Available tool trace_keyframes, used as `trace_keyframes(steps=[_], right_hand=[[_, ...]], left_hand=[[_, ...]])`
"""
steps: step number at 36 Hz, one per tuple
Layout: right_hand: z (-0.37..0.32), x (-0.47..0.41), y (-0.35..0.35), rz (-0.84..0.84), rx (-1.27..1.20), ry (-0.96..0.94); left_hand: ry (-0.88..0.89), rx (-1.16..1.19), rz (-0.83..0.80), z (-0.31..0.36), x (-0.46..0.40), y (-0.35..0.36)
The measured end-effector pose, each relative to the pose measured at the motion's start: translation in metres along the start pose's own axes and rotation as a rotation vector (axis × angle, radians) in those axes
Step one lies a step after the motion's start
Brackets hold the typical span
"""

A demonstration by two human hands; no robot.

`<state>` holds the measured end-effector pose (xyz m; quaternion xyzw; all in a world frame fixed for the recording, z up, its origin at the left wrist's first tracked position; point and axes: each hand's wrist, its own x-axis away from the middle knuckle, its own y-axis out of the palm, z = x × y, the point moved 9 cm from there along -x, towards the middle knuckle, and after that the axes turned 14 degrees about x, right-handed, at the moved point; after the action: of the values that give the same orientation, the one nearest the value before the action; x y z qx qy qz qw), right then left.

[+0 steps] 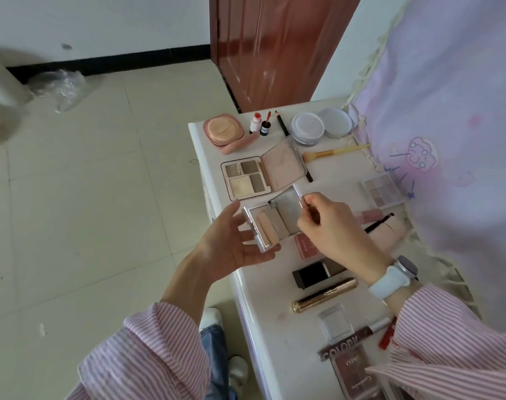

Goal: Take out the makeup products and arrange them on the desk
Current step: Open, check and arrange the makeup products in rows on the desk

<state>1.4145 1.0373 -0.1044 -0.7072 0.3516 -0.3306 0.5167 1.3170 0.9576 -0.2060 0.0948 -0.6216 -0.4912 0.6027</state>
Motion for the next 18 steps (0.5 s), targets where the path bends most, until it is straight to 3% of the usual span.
trace_keyframes(steps=[4,7,9,12,18], right_hand=[[-0.002,0.001,-0.008,0.051,0.079,-0.018],[-0.004,0.000,-0.011,0.069,0.125,-0.029],[-0.005,-0.002,-0.015,0.081,0.126,-0.028],[-0.003,-0.003,-0.019,0.077,0.115,-0.018],[0.016,-0.003,-0.012,0.033,-0.037,0.100]], left_hand=[[0.360,-0.243,0.182,0.021,0.009,0.001],[0.746,-0.802,0.328,0.036,0.028,0.021],[0.908,-1.180,0.365,0.033,0.031,0.035],[0.973,-1.420,0.407,0.032,0.027,0.031],[1.046,-1.560,0.485,0.036,0.023,0.007]])
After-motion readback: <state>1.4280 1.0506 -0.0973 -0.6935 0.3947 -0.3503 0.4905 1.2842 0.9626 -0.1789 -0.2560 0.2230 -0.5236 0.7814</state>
